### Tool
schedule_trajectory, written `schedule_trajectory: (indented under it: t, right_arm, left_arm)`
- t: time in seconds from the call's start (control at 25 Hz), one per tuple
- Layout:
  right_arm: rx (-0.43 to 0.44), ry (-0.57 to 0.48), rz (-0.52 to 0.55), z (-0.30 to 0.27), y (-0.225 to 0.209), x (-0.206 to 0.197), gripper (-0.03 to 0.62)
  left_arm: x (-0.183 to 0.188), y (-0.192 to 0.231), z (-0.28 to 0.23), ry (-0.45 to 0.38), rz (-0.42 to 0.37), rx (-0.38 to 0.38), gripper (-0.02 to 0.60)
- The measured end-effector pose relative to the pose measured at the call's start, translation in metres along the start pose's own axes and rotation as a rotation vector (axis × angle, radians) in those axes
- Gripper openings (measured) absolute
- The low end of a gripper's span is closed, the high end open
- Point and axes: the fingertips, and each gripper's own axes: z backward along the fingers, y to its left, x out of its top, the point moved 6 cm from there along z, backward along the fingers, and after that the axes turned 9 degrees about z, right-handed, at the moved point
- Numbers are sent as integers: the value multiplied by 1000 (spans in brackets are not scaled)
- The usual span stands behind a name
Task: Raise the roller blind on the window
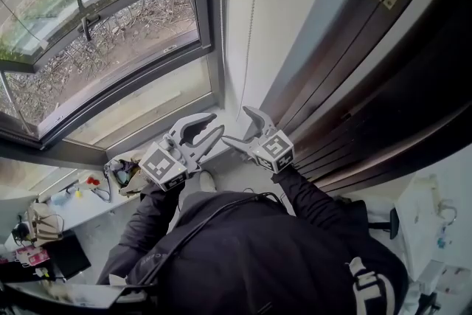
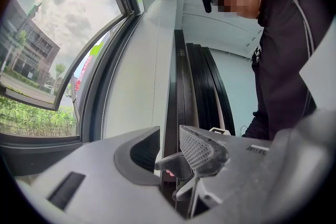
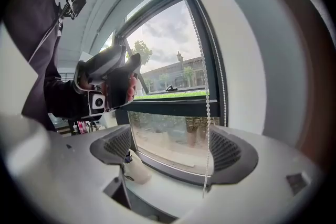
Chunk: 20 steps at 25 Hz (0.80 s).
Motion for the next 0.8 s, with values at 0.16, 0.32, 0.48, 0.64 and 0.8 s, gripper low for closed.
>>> schedule_trajectory:
  t: [0.16,0.32,0.48,0.64,0.8]
  right_arm:
    - [-24,-33,-12,5,-2,7,462]
    - [-10,-96,-32,12,-1,23,460]
    - [9,-186,-50,24,-2,55,459]
    - [47,-273,-37,41,0,94,448]
    - [92,-337,-26,57,6,127,319]
  left_arm:
    - [0,-1,0,-11,-5,-3,109]
    - [-2,0,4,4,-7,20,109]
    - [2,1,9,1,7,68,107]
    - [11,-9,12,16,-23,93,107]
    - [18,-16,14,4,-39,103,76]
